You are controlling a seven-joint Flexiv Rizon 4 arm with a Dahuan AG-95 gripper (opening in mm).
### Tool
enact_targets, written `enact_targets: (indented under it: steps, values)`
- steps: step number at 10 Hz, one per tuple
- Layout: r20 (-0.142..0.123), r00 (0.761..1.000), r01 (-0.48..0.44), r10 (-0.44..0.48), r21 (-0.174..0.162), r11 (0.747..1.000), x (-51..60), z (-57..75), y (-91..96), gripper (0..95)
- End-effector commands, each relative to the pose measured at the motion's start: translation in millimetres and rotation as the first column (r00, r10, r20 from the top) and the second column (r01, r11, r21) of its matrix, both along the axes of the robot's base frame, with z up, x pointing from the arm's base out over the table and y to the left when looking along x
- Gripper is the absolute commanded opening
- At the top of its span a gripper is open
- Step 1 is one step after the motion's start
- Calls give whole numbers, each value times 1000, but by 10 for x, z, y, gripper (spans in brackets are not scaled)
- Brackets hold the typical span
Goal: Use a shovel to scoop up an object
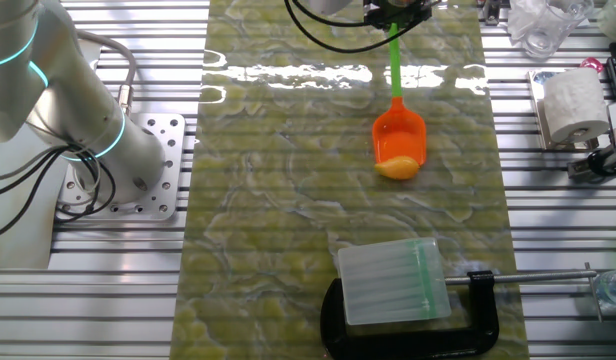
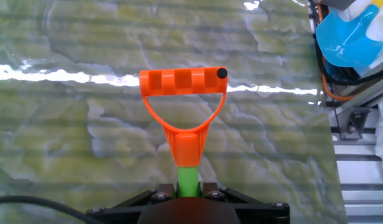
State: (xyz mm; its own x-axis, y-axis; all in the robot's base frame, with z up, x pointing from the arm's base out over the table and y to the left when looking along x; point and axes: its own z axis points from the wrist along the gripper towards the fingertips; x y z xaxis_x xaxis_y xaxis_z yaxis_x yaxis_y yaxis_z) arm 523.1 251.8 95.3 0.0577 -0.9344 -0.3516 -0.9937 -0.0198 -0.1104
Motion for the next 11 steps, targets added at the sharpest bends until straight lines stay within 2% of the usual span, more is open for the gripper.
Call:
enact_targets:
  steps: [1,11]
  values:
    - [4,1000,-6,6,1,1000,-3,-10,-17,0]
    - [7,1000,-25,25,3,1000,-134,11,-213,0]
